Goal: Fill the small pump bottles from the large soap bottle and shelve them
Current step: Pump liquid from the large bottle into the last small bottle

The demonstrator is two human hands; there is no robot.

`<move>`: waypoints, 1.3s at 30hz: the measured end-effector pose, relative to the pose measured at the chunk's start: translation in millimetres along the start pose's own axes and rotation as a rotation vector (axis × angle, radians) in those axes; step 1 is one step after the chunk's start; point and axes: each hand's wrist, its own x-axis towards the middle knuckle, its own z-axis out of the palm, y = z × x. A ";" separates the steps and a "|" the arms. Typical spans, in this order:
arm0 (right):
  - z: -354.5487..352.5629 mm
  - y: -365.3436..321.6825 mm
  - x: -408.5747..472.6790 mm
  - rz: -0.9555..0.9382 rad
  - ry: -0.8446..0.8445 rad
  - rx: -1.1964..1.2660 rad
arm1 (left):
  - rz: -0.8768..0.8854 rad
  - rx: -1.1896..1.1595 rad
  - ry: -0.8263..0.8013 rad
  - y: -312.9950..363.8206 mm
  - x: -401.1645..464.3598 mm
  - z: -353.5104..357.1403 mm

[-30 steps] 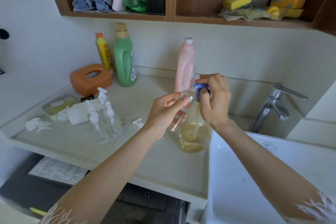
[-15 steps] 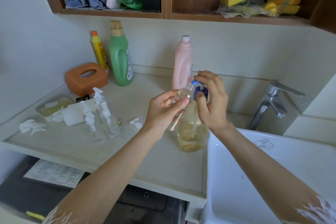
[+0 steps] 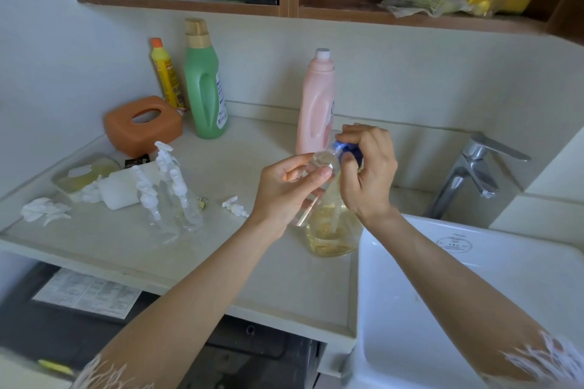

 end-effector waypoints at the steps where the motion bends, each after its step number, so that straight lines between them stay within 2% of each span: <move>1: 0.0 -0.1 -0.9 0.002 0.000 -0.003 | 0.001 0.003 0.005 -0.8 0.0 0.1; 8: -1.2 -2.8 -3.3 0.022 -0.005 -0.006 | -0.018 0.031 0.030 -1.0 -2.0 0.2; 21: -20.8 -11.6 13.7 0.014 -0.154 -0.033 | 0.023 0.023 0.002 12.3 -0.8 4.6; 32: -7.5 -5.4 7.1 -0.023 -0.027 -0.016 | 0.045 0.023 -0.007 0.5 3.0 0.8; 39: -3.0 -1.8 6.4 -0.028 -0.017 -0.016 | 0.035 0.053 -0.008 -3.3 6.9 -5.0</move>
